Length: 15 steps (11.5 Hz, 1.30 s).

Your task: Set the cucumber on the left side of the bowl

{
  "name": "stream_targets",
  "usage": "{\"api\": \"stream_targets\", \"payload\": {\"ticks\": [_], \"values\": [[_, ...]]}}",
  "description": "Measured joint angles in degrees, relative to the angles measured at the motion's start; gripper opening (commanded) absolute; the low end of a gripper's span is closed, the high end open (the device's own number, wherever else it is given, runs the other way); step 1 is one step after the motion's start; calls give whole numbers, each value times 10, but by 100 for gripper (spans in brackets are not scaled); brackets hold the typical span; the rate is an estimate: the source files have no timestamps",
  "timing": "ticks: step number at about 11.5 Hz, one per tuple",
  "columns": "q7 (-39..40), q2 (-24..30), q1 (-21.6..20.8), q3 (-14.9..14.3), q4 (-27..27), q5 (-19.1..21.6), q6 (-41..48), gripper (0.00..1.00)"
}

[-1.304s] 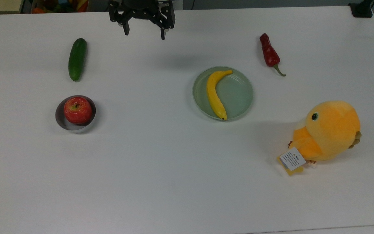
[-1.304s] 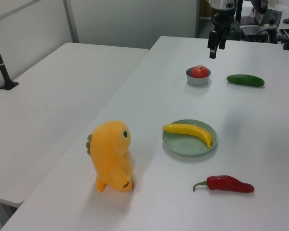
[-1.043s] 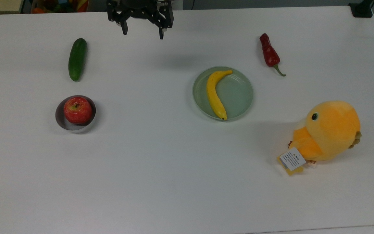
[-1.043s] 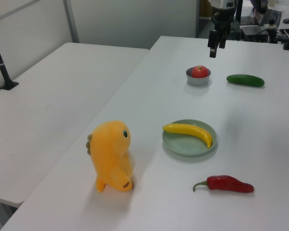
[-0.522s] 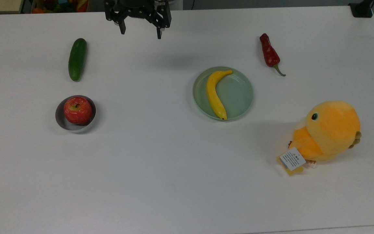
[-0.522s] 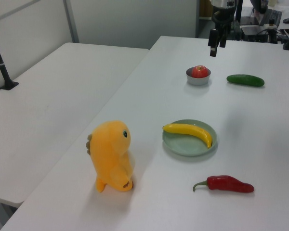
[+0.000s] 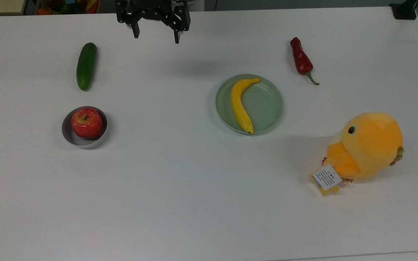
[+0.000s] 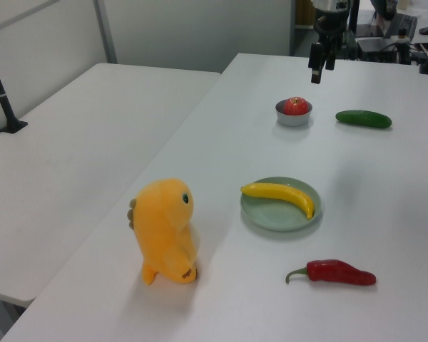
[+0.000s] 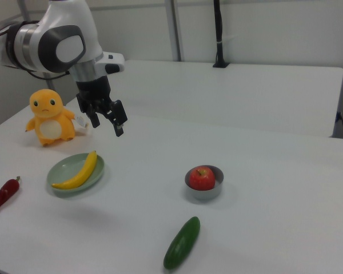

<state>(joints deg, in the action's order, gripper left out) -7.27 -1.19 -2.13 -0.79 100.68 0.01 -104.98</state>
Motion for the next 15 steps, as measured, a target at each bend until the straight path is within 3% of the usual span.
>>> {"api": "stream_targets", "payload": {"ticks": [11, 15], "values": [[35, 11, 5, 0, 22, 0, 9, 100], [78, 46, 46, -10, 84, -54, 11, 100]]}}
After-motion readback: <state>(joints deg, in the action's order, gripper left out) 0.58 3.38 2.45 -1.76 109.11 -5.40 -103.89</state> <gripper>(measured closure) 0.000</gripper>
